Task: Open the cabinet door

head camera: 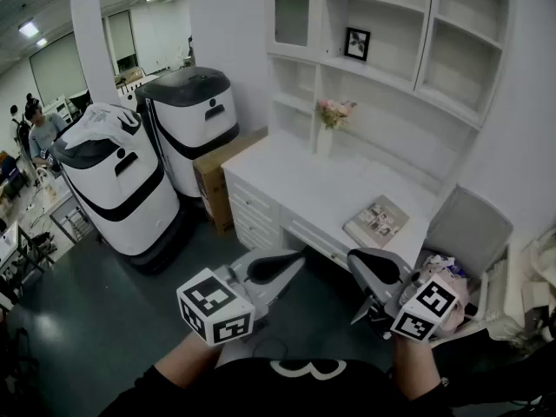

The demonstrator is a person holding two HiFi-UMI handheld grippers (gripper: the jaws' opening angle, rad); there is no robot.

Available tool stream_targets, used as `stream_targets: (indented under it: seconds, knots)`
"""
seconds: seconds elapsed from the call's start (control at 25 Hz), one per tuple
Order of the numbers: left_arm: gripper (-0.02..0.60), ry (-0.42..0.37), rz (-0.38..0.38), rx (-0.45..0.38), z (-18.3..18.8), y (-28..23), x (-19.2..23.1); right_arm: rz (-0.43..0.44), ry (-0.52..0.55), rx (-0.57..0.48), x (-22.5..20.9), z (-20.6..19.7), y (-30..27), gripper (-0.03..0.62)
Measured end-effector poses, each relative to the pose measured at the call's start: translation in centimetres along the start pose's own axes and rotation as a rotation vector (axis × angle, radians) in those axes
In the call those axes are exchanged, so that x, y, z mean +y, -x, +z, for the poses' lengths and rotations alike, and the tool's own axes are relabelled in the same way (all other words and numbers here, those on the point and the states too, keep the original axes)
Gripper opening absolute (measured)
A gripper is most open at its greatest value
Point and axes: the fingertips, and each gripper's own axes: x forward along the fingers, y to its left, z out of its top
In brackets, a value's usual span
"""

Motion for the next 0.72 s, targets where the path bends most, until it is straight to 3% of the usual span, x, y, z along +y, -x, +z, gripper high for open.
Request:
stream_targets:
  seconds: [0.4,0.72]
  knots:
    - [0.009,-0.013,-0.013,-0.003,0.5,2.1,0.2,0.011,0.019,0.019,2.2,-0.1,-1.8,0.000]
    - [0.009,-0.003,-0.008,-0.015,-0.6,5.4,2.2,0.005,-0.024,-0.003,3.9,-1.4,-4.0,0.000]
